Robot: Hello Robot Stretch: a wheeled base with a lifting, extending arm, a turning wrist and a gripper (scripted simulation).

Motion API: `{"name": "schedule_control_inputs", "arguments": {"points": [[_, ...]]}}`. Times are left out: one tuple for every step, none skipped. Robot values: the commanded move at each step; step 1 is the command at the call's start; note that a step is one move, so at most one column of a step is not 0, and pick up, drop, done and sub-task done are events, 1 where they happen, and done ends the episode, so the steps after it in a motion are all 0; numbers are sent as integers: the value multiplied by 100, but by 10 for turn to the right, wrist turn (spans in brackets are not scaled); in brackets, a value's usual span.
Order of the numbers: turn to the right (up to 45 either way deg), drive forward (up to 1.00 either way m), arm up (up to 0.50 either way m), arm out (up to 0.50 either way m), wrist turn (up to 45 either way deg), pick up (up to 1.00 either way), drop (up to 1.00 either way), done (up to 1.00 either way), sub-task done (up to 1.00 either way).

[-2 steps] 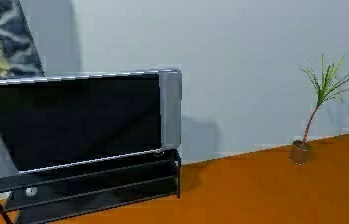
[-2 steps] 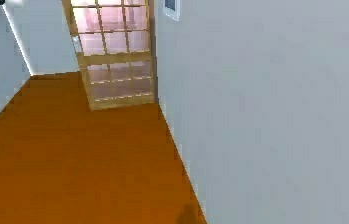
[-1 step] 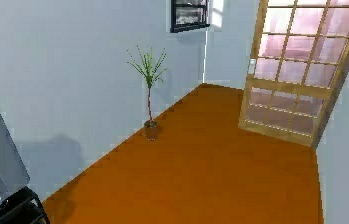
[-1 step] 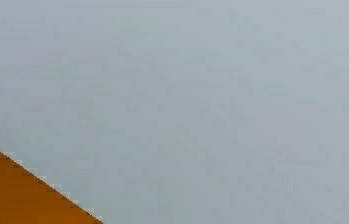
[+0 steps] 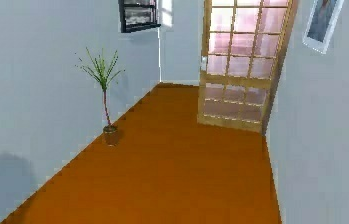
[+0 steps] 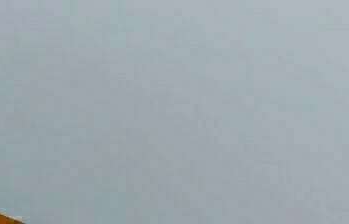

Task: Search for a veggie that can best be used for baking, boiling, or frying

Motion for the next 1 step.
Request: {"name": "schedule_control_inputs", "arguments": {"points": [[0, 100, 0, 0, 0, 0, 0, 0, 0]]}}
